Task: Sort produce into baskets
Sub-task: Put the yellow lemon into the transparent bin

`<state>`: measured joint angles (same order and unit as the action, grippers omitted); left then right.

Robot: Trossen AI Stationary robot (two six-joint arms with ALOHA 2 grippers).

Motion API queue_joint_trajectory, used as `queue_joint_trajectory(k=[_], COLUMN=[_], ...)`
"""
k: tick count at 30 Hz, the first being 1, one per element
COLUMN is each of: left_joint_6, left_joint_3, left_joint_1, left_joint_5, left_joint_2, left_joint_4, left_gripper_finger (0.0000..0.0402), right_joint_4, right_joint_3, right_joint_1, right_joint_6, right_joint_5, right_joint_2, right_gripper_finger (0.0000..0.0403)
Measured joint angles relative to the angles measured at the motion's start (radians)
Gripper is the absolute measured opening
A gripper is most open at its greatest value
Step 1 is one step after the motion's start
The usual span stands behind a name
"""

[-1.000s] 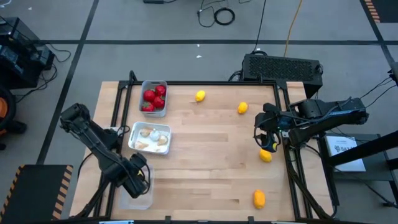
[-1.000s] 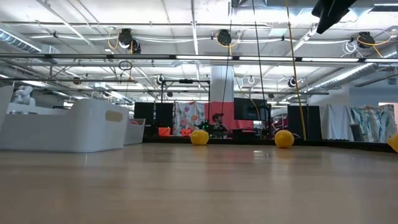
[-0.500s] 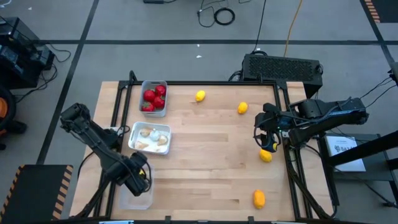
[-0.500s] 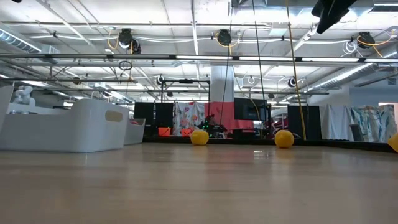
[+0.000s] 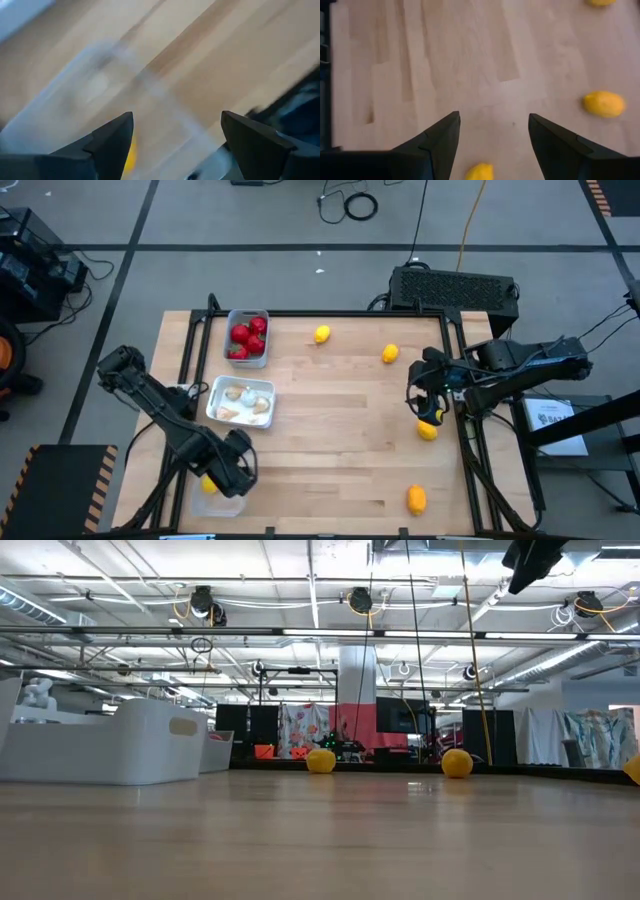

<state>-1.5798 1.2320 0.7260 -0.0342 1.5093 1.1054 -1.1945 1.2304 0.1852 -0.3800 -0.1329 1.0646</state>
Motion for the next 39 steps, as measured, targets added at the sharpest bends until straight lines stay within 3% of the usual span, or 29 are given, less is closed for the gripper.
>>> queue_joint_trajectory(k=[7, 14, 17, 21, 28, 31, 33, 39], left_joint_6=[0.315, 0.775, 0.903, 1.084, 1.385, 1.433, 1.437, 1.379], left_joint_3=[0.000, 0.002, 0.039, 0.180, 0.524, 0.633, 0.674, 0.693], left_joint_1=[-0.087, -0.209, -0.259, -0.291, -0.311, -0.333, -0.349, -0.401], left_joint_5=[-0.252, -0.202, -0.173, -0.147, -0.142, -0.157, -0.182, -0.214], left_joint_2=[0.007, 0.192, 0.303, 0.465, 0.712, 0.778, 0.806, 0.828], left_joint_4=[-0.350, -0.908, -1.054, -1.104, -1.042, -1.045, -1.045, -0.993], left_gripper_finger=[0.0308, 0.0308, 0.0308, 0.0308, 0.0308, 0.0308, 0.0308, 0.0308], right_joint_4=[-0.010, -0.155, -0.188, -0.221, -0.247, -0.266, -0.299, -0.363], right_joint_3=[0.000, 0.000, 0.000, 0.000, 0.000, 0.000, 0.000, -0.113], right_joint_1=[0.046, 0.146, 0.181, 0.226, 0.304, 0.342, 0.368, 0.374], right_joint_6=[-0.097, -0.172, -0.222, -0.280, -0.385, -0.456, -0.523, -0.684], right_joint_5=[0.061, 0.079, 0.079, 0.079, 0.076, 0.055, -0.014, -0.146], right_joint_2=[0.039, 0.057, 0.056, 0.056, 0.056, 0.056, 0.056, 0.055], right_gripper_finger=[0.0226, 0.0226, 0.0226, 0.0226, 0.0226, 0.0226, 0.0226, 0.0226])
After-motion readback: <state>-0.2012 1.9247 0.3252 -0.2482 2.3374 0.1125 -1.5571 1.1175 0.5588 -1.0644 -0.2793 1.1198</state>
